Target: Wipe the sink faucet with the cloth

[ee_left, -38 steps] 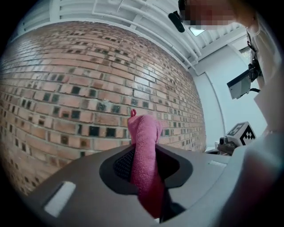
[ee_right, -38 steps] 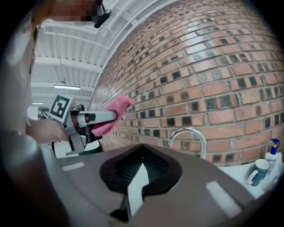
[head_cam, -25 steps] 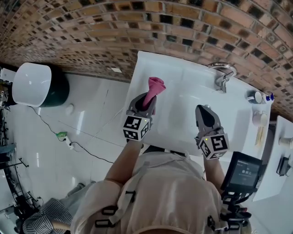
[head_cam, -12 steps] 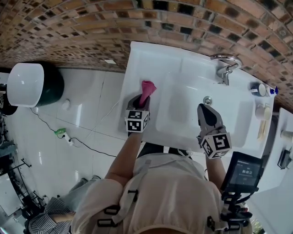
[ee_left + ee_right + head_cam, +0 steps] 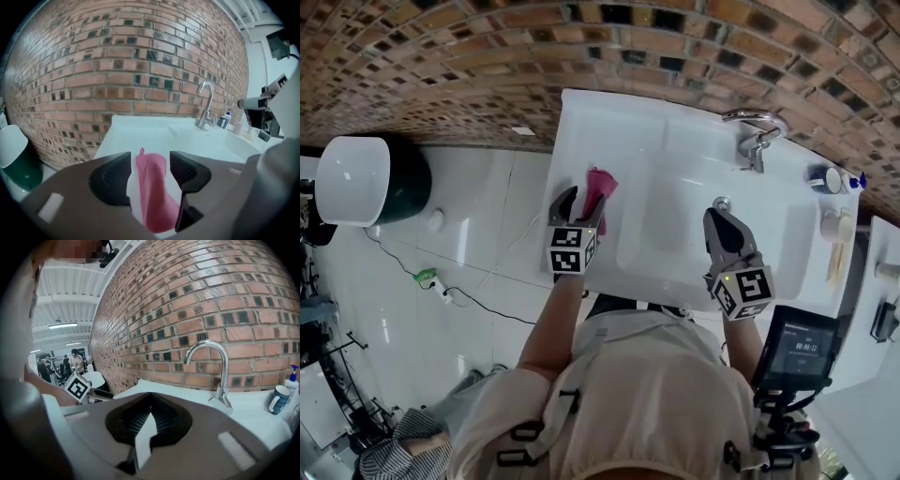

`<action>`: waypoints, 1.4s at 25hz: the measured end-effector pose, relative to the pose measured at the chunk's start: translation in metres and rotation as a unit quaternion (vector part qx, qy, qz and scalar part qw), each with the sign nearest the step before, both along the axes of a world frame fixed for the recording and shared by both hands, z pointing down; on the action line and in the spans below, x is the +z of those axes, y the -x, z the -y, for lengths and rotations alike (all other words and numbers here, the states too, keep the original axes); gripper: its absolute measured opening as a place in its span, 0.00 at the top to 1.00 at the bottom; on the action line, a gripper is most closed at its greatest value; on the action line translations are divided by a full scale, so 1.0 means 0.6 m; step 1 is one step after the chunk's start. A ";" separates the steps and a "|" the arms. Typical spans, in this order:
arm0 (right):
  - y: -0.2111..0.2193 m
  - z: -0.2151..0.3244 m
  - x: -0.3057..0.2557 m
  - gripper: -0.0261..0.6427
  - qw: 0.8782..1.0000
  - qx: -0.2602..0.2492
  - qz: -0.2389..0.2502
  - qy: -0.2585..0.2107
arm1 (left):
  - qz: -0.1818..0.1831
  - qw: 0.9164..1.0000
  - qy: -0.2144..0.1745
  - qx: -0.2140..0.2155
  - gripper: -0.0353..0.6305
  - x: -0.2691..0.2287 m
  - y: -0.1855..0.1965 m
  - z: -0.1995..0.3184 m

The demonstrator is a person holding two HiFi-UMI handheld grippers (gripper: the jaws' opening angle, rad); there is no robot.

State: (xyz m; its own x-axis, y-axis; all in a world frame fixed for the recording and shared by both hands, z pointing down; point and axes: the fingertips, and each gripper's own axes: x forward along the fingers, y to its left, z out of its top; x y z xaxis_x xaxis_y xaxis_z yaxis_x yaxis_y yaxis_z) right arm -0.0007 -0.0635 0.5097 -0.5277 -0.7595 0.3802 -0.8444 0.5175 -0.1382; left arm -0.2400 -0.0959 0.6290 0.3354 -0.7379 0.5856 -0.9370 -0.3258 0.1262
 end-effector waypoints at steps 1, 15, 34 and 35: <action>0.000 0.002 -0.011 0.97 1.000 0.001 0.000 -0.008 | -0.007 1.000 -0.020 -0.001 0.60 -0.027 -0.001 0.009; -0.004 0.025 -0.228 0.97 0.987 -0.014 0.021 -0.160 | -0.036 0.927 -0.337 0.158 0.86 -0.482 -0.185 0.026; 0.003 0.008 -0.275 0.97 0.978 -0.052 0.007 -0.204 | -0.099 0.931 -0.304 0.175 0.94 -0.476 -0.249 0.025; 0.000 0.006 -0.274 0.97 0.977 -0.052 0.007 -0.205 | -0.099 0.931 -0.303 0.178 0.94 -0.476 -0.253 0.023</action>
State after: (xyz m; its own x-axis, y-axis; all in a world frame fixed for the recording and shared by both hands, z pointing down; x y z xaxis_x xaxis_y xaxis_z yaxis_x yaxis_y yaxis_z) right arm -0.0008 -0.0673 0.3452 -0.6131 -0.7886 0.0474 -0.7838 0.6147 0.0884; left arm -0.0882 -0.1097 0.3437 0.6788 -0.7344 -0.0018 -0.7342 -0.6786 -0.0223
